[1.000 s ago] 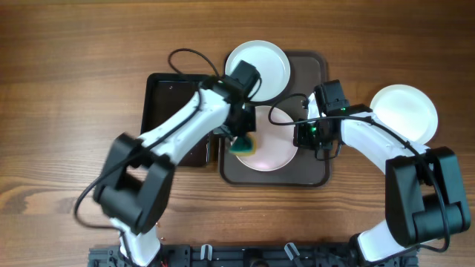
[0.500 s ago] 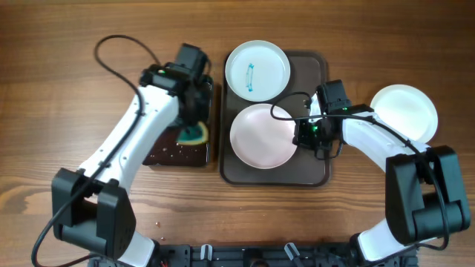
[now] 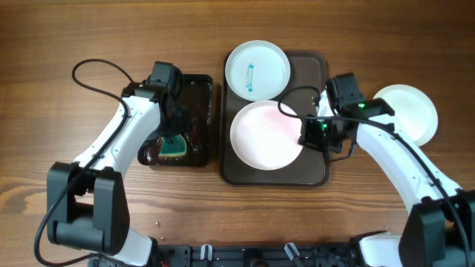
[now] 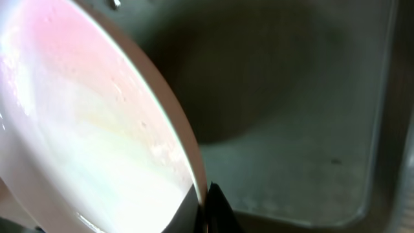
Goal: Clean dirty plates on tray and stack at the side
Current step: 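Return the sponge with the left gripper to the black tray, then lift the cleaned plate with the right gripper and tilt it over the black tray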
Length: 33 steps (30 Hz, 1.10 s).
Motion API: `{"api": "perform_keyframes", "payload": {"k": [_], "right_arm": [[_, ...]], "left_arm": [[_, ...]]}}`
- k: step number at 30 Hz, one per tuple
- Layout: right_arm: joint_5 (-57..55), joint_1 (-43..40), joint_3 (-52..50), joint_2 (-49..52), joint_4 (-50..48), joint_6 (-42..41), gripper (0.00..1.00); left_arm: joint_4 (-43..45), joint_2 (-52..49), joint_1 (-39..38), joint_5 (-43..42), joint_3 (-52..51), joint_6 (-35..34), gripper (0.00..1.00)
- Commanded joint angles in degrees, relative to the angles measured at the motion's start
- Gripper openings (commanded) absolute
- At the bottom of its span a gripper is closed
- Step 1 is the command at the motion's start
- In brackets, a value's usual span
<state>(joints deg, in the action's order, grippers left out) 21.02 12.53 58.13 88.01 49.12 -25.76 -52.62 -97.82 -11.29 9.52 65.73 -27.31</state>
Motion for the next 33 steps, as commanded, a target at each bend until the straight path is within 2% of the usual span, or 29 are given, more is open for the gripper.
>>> {"api": "perform_keyframes", "payload": {"k": [1, 10, 18, 24, 27, 33], "right_arm": [[-2.4, 2.6, 4.7, -1.0, 1.7, 1.6, 0.05], [-1.5, 11.9, 5.7, 1.1, -3.0, -4.9, 0.04], [-0.6, 20.8, 7.3, 5.2, -9.9, -9.2, 0.04], [-1.0, 24.0, 20.9, 13.6, -6.9, -4.2, 0.04], [-5.5, 25.7, 28.9, 18.9, -6.1, -1.6, 0.04], [-19.6, 28.8, 32.7, 23.9, -17.0, 9.2, 0.04]], "left_arm": [[-3.2, 4.7, 0.2, -2.8, 3.7, -0.1, 1.00], [-11.2, 18.3, 1.3, -3.1, 7.8, -0.2, 1.00], [-15.8, 30.6, 7.8, -3.0, 7.8, -3.1, 1.00], [-15.8, 34.3, 9.0, -3.1, 7.8, -3.2, 1.00], [-15.8, 34.4, 9.0, -3.1, 7.8, -3.2, 1.00], [-15.8, 34.3, 9.0, -3.1, 7.8, -3.2, 1.00]]}}
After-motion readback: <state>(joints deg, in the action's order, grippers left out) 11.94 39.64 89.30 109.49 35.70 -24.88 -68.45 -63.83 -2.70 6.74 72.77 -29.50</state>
